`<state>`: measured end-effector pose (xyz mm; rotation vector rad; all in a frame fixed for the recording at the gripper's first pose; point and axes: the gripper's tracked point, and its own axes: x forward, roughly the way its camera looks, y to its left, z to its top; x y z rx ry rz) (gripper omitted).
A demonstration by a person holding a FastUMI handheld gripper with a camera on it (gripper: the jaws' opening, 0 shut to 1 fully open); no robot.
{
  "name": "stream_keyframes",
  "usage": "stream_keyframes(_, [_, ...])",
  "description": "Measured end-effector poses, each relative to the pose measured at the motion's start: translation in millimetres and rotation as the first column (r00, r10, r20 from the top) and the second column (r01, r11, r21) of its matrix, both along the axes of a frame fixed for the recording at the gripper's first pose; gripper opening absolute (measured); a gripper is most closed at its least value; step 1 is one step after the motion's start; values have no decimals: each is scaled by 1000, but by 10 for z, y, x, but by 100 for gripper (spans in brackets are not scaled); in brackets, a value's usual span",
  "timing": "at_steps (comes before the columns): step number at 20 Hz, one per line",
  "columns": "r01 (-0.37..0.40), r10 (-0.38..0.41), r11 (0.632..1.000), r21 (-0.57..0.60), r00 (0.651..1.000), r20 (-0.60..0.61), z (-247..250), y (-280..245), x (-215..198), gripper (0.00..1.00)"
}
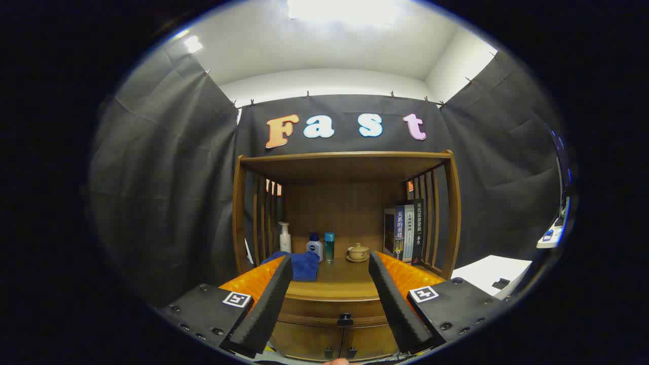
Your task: Pull open the drawer, take out the items inside it, and place them on the countertop above the cabinet.
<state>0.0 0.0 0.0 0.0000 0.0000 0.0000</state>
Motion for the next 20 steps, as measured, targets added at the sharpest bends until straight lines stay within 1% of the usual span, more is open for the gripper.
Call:
stream_keyframes(2, [-6, 6, 1000, 5, 1000, -8, -26, 18, 22, 97])
stream_keyframes(12, [44, -44, 999, 23, 999, 11, 54, -181, 28, 97])
stream_keyframes(20, [53, -53, 998, 26, 999, 7, 31, -218, 53, 97])
